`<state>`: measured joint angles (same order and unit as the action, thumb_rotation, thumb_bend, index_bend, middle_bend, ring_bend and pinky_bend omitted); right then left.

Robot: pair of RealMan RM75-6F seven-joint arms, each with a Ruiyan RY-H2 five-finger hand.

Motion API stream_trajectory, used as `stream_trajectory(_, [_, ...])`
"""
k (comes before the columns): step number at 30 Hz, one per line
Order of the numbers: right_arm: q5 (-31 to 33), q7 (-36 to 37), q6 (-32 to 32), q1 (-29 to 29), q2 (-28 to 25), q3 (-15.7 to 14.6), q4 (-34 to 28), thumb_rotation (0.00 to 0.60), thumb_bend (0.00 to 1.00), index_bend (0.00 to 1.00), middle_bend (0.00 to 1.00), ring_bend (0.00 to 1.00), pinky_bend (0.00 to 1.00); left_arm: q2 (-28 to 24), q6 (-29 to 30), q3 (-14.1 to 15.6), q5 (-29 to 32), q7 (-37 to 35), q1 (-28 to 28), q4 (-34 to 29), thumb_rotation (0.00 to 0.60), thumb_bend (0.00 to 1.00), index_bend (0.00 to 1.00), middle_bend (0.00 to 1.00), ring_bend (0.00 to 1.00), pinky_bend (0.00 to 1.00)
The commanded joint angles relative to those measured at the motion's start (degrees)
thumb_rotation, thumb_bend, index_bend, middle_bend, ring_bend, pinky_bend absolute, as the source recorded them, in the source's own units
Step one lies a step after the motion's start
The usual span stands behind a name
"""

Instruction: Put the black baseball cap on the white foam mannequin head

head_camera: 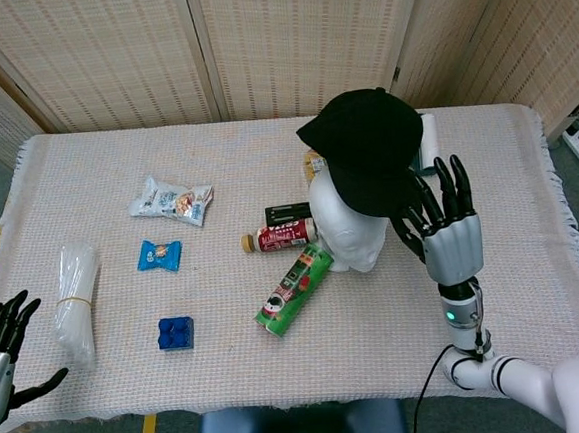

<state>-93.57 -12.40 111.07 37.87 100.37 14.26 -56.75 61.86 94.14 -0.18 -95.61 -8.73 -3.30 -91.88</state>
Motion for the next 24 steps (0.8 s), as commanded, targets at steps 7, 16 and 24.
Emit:
stream_trajectory(7, [-6.7,-5.1,0.5,-0.7,1.2,-4.1,-1.9,0.600,0.36,0.87,0.26,0.00,0.00,-0.5,0.6,-0.1,-0.3,-0.6,0.2,-0.4,0.600,0.13,0.00,0.00,0.00,0.03])
stream_trajectory(16, [-8.4,-4.3,1.7,-4.2,3.2,-6.5,1.4,0.600,0.36,0.88,0.26,0.00,0.00,-1.0,1.2,0.0,-0.8,-1.4,0.4,-0.5,0.600,0.13,0.00,0.00,0.00,0.03])
stream_trajectory(24, [-7.5,-0.9,2.1,-7.7,4.8,-7.5,5.2,0.600,0.36,0.88,0.27,0.00,0.00,-1.0,0.9,0.0,-1.0,-1.4,0.3,-0.5,0.600,0.13,0.00,0.00,0.00,0.03])
